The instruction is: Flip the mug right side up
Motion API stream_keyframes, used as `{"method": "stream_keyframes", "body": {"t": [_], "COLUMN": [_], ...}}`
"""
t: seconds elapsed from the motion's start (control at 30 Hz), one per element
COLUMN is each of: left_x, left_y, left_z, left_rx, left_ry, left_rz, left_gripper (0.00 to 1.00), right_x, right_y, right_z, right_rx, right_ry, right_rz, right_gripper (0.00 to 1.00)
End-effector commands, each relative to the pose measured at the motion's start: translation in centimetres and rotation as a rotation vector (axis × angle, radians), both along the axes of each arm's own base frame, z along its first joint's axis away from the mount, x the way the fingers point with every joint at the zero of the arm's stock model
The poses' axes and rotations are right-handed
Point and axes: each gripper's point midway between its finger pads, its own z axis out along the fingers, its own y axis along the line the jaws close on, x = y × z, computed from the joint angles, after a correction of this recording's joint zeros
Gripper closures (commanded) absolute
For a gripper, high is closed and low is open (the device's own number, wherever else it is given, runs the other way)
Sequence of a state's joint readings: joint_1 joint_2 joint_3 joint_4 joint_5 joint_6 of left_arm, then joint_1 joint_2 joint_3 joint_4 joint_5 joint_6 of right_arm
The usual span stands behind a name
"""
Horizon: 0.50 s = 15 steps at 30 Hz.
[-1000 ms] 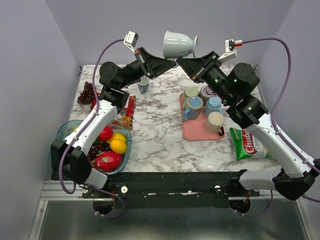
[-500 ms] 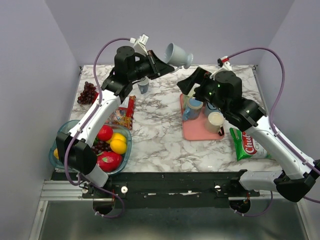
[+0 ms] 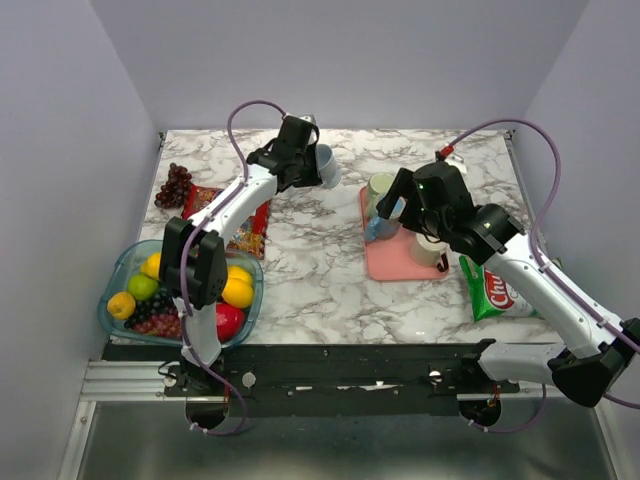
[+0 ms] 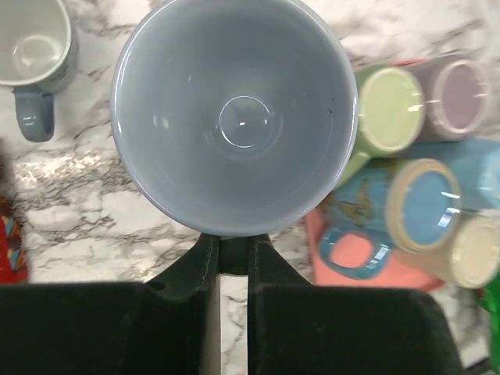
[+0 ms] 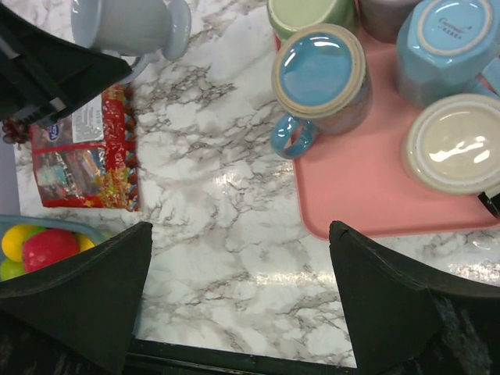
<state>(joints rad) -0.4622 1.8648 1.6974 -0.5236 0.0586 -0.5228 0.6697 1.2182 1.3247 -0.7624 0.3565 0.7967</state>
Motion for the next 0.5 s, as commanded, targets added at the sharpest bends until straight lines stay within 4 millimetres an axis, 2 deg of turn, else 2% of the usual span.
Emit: {"method": "stream_keyframes", "body": {"t": [0.0, 0.1, 0.2, 0.47], "left_x": [3.3, 4.4, 5.5, 8.3], "left_y": [0.2, 0.6, 0.7, 0.3], "left_z": [0.0, -2.4, -3.6, -4.7], "left_rx": [0.103, 0.175, 0.2, 0.247], "left_ry": [-0.087, -0.058, -0.07, -0.117], "left_rz": [0.06, 0.087, 0.108, 0.134], "left_gripper": [1.0, 1.0, 1.0, 1.0], "right_x": [-0.8, -1.1, -1.2, -1.0], "right_y": [-1.2, -1.5, -1.8, -2.3], "right_z": [-2.3, -3.1, -3.5, -4.2], "right_rx": [-0.049, -0.07, -0.089, -0.119], "right_ry": [0.076, 0.106, 0.116, 0.134], "right_rz": [-0.038, -0.035, -0.041, -0.043], "right_gripper": [0.0, 0.0, 0.0, 0.0]}}
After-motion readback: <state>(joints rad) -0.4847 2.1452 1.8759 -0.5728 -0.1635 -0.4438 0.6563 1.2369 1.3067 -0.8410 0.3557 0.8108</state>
